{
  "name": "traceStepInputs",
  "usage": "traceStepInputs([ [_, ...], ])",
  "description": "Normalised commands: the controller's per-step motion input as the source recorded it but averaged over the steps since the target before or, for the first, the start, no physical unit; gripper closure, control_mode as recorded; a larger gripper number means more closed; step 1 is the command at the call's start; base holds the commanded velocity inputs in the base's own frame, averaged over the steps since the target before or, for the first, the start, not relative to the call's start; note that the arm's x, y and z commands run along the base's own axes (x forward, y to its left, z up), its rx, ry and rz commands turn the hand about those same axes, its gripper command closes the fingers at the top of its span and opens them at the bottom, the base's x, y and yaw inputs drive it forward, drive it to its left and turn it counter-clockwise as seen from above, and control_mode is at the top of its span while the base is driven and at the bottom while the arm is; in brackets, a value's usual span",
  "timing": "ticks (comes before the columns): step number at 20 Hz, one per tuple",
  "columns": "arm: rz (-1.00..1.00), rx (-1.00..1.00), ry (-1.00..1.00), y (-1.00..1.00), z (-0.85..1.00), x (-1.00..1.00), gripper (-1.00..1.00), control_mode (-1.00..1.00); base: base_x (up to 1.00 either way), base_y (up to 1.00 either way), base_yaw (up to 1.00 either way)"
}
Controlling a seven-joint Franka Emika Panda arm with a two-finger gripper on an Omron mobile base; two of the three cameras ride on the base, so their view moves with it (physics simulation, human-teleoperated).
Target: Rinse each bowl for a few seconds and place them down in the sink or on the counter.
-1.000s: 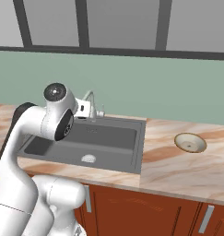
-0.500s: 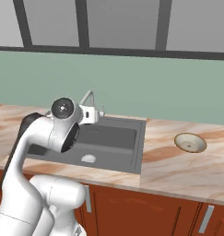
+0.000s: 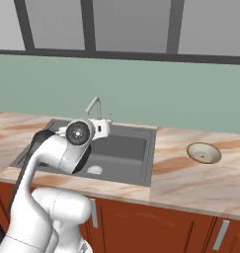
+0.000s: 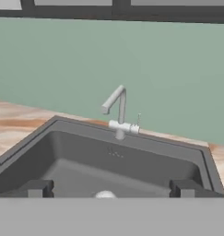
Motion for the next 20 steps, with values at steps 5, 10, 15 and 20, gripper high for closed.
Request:
traceStepInputs([
  [5, 0.08, 0.0, -0.15, -0.08, -0.06, 0.1, -1.0, -1.0, 0.0, 0.0, 0.0],
  [10, 0.08, 0.0, -0.14, -0.05, -0.07, 0.15, -1.0, -1.0, 0.0, 0.0, 0.0],
  [15, 0.07, 0.0, -0.14, -0.03, -0.07, 0.19, -1.0, -1.0, 0.0, 0.0, 0.0],
  [20, 0.07, 0.02, -0.03, -0.01, -0.06, 0.3, -1.0, -1.0, 0.0, 0.0, 0.0],
])
